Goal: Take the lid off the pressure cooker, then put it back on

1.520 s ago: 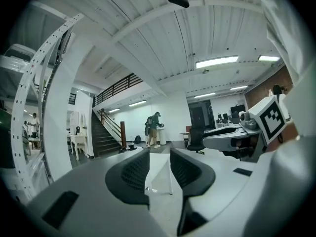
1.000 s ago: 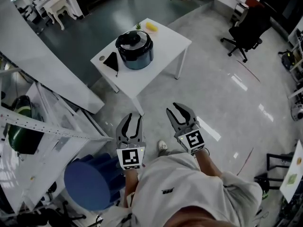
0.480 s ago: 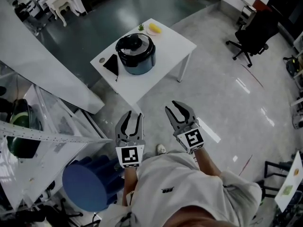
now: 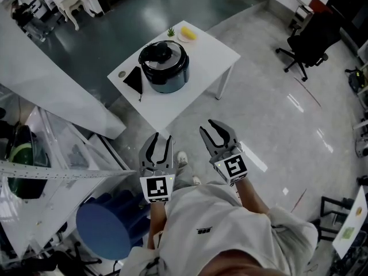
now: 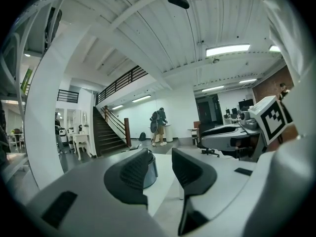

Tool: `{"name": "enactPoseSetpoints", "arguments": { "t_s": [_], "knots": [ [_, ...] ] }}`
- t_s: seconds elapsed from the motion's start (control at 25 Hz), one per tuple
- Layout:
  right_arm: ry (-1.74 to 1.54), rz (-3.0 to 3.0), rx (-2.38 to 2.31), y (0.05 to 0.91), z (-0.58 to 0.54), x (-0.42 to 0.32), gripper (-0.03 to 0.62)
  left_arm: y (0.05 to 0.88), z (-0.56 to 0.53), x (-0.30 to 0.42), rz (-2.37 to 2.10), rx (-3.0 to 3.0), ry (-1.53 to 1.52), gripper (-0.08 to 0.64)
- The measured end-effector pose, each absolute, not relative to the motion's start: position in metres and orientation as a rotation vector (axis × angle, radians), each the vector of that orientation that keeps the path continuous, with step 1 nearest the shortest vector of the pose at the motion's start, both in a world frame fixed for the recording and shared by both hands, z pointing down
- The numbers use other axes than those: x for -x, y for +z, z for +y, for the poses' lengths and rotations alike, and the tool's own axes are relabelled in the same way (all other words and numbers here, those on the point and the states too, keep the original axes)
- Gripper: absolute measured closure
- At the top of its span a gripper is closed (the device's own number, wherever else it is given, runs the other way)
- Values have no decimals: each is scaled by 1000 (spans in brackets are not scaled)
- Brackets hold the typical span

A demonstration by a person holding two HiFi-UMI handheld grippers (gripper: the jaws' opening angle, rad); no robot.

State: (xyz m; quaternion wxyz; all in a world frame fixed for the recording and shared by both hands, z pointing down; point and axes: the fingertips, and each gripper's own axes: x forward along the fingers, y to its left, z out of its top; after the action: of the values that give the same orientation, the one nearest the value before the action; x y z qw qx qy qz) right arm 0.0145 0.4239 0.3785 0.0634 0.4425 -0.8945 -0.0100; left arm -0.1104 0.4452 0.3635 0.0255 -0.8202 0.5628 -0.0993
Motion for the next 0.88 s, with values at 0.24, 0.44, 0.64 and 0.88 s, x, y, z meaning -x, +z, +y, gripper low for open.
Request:
{"name": "enactPoseSetpoints", "arguments": {
  "t_s": [0.24, 0.44, 0.64, 0.88],
  "knots": [
    [-38, -2693, -1328, 385, 396, -11, 479, 368, 415, 112, 1721, 2544, -299, 396],
    [-32, -2688, -1330, 390, 363, -2, 479, 371, 381, 120, 1721, 2545, -296, 396],
    [-26, -2668, -1322, 389, 320, 6, 479, 372, 336, 129, 1731, 2555, -286, 391],
    [15, -2623, -1289, 396, 264, 17, 479, 374, 277, 139, 1724, 2585, -317, 380]
  ]
}}
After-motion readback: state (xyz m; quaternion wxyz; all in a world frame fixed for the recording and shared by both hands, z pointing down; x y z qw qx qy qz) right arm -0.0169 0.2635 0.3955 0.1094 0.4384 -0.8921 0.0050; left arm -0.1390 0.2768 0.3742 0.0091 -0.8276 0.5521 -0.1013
